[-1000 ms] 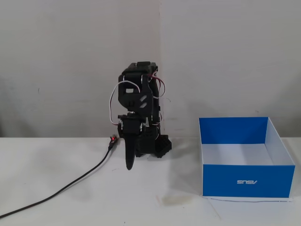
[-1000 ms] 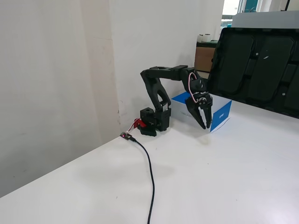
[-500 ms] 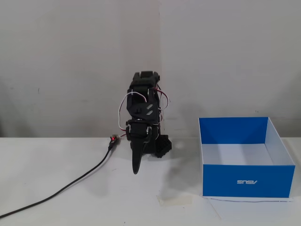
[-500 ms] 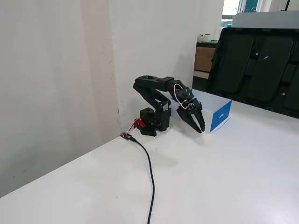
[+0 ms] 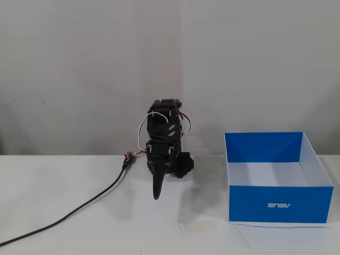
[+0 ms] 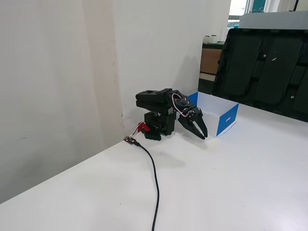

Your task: Pick the gray block and keep it in the box.

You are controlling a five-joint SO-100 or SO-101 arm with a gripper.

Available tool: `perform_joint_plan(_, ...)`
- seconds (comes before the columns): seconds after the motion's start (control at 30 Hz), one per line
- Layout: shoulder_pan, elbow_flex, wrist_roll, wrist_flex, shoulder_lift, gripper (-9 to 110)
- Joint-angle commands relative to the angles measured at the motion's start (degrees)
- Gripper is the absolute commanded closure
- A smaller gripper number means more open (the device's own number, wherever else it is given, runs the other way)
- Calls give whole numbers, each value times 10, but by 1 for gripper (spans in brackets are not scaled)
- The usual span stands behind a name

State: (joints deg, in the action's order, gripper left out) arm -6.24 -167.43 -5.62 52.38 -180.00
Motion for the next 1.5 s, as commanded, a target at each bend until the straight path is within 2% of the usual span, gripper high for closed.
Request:
perform_joint_plan(0.0, -6, -18, 0, 38, -95, 101)
perform_joint_plan(0.1, -6, -44, -1, 78, -163, 101)
perform_joint_plan(1.47, 6, -76, -6, 88, -164, 101)
